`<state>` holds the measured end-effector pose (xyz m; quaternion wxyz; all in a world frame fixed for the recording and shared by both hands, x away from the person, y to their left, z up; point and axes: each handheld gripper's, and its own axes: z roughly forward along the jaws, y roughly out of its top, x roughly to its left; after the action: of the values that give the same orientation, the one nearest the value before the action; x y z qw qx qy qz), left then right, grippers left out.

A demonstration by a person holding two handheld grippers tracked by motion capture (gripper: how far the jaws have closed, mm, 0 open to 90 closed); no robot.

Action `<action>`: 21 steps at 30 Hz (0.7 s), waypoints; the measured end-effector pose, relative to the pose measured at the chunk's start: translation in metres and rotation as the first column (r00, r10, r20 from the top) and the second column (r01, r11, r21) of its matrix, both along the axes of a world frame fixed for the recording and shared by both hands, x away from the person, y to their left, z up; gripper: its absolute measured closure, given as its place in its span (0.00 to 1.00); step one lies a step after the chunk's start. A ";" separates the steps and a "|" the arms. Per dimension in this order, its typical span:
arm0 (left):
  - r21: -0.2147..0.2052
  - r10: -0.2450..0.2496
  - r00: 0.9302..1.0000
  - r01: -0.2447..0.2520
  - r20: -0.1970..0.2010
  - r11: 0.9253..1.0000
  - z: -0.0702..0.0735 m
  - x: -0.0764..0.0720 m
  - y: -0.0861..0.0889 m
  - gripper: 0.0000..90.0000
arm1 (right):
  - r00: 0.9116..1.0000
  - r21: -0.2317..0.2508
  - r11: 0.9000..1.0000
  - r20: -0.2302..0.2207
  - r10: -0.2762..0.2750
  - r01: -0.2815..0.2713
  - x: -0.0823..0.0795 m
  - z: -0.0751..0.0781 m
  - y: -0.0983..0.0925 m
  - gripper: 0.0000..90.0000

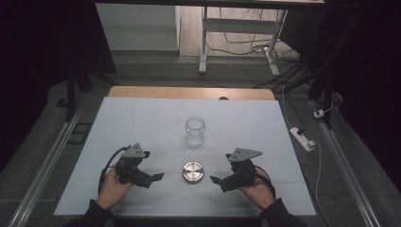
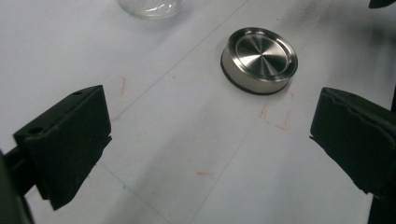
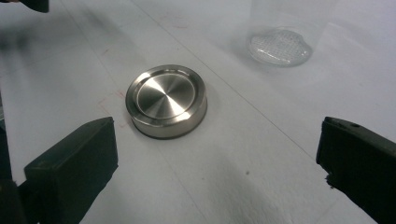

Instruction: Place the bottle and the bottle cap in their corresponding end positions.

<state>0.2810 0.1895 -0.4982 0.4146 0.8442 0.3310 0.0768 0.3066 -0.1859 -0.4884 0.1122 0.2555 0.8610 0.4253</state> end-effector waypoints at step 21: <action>0.008 0.085 0.996 -0.085 -0.004 0.996 -0.005 -0.031 0.030 0.00 | 0.997 -0.007 0.997 0.008 -0.076 0.076 -0.010 0.001 -0.030 0.00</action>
<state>0.2501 0.2198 -0.5027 0.4071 0.8310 0.3672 0.0940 0.2963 -0.2161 -0.4879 0.1326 0.2858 0.8518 0.4185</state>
